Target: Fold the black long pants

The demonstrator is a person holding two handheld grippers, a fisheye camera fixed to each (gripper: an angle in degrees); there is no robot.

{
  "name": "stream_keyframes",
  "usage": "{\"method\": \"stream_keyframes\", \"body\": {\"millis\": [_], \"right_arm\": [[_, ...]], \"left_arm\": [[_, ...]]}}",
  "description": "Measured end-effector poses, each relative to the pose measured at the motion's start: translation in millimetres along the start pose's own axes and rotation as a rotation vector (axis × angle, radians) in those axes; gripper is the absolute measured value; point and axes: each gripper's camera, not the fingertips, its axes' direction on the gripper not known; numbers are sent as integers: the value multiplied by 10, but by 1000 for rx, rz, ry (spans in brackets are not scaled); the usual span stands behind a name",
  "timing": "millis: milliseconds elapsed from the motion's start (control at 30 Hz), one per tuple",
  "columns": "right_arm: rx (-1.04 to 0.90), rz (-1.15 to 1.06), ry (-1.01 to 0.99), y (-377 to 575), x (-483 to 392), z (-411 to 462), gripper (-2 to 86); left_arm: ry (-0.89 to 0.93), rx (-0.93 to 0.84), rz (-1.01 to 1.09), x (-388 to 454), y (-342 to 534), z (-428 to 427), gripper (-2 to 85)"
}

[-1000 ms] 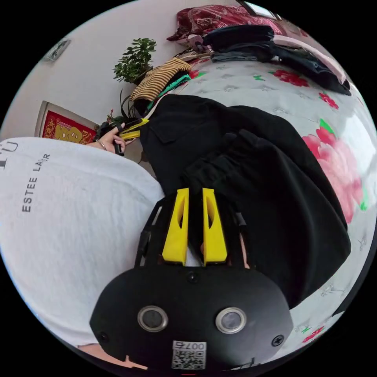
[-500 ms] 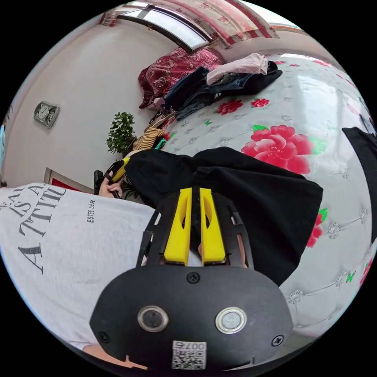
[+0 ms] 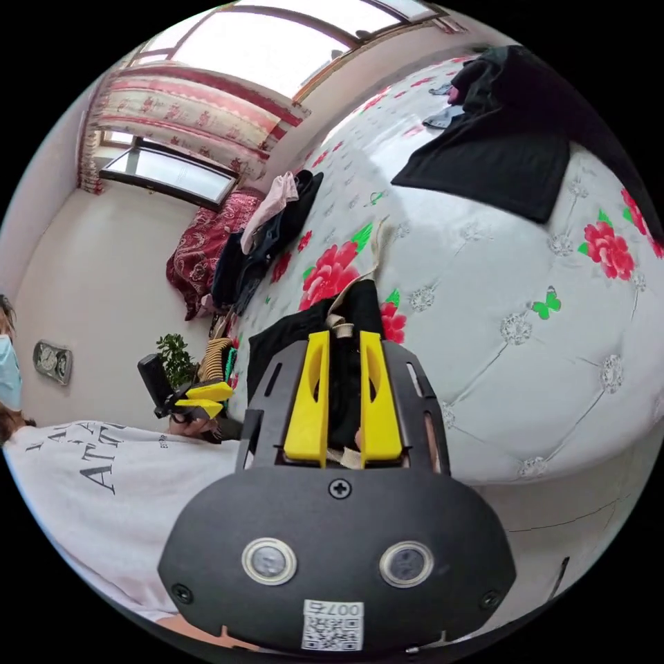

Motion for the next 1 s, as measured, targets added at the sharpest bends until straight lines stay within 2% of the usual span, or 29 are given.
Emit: {"method": "stream_keyframes", "body": {"millis": [233, 367, 467, 533, 667, 867, 1000], "right_arm": [[-155, 112, -23, -67, 546, 178, 84], [-286, 102, -86, -260, 586, 443, 83], [-358, 128, -104, -423, 566, 608, 75], [-409, 117, -74, -510, 500, 682, 67], [-386, 38, -132, -869, 56, 576, 53], [-276, -262, -193, -2017, -1275, 439, 40], [-157, -417, -249, -2892, -2186, 371, 36]], "left_arm": [[-186, 166, -523, -1101, 753, -599, 111], [-154, 72, -629, -1455, 873, -309, 136], [-49, -10, -633, -1625, 714, 139, 136], [-7, -15, -630, -1710, 542, 340, 92], [14, 4, -571, -1760, 235, 202, 53], [-6, 104, -366, -1857, -917, -553, 48], [-71, 251, -220, -2096, -1905, -1511, 48]]}}
